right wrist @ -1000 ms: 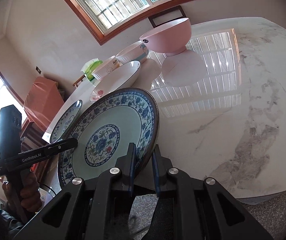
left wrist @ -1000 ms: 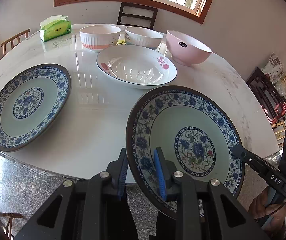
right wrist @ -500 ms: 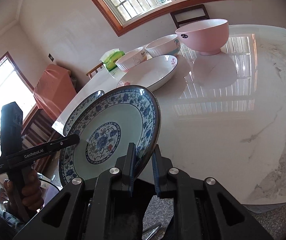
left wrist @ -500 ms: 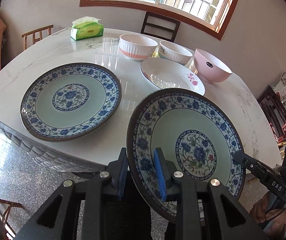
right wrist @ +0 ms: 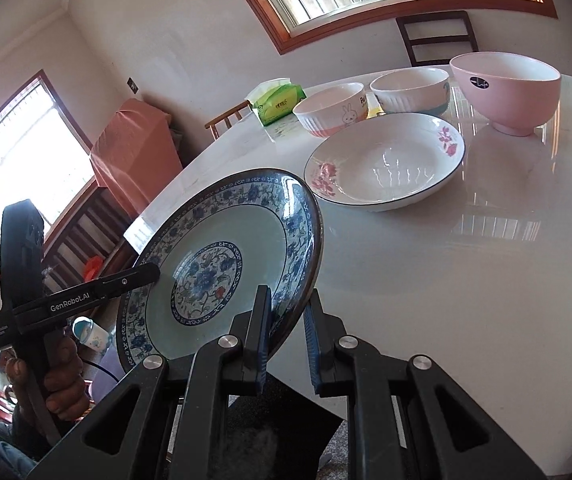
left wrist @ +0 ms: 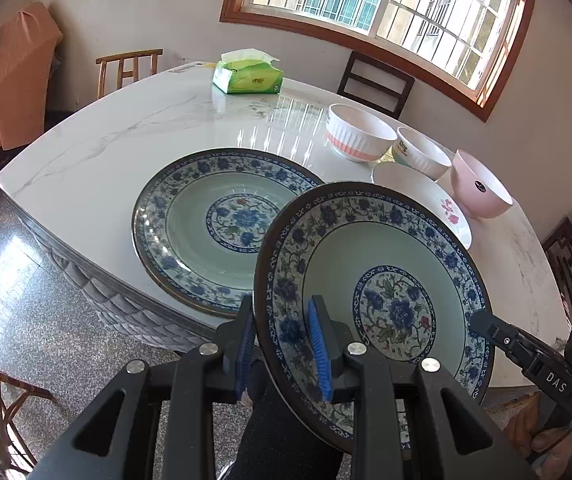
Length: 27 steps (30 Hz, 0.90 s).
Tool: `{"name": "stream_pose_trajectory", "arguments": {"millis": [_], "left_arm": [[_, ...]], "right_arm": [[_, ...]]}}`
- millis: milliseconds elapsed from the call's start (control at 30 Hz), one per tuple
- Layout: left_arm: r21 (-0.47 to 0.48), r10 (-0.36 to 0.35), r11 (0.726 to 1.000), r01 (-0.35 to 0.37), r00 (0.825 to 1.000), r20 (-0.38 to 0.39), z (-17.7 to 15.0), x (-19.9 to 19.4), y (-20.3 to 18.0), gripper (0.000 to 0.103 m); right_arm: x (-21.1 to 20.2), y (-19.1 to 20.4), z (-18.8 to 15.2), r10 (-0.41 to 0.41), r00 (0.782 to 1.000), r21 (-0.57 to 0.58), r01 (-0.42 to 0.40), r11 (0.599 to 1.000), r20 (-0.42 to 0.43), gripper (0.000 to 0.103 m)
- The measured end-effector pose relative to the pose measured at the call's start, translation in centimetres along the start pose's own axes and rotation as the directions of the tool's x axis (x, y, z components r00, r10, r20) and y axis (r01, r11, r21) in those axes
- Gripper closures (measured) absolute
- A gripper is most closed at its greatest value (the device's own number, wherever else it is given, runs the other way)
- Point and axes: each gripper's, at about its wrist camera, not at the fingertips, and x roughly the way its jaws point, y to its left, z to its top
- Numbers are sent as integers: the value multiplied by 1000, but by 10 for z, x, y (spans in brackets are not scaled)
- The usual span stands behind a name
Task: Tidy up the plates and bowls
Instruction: 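Lift the plate with both grippers and carry it over the other blue-and-white plate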
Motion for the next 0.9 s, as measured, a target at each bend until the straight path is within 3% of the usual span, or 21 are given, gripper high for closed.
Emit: {"name": "stream_pose_trajectory", "arguments": {"millis": [500,900], "left_arm": [[-106,83,991,-79,996,32,39,26,65,76],[-135,98,987,-93,995,34,53,42,87,76]], "right_arm": [[80,37,42,9,999,-82,-14,997,-52,86],[104,51,49,-24,998,-125,17,992,-52,85]]}}
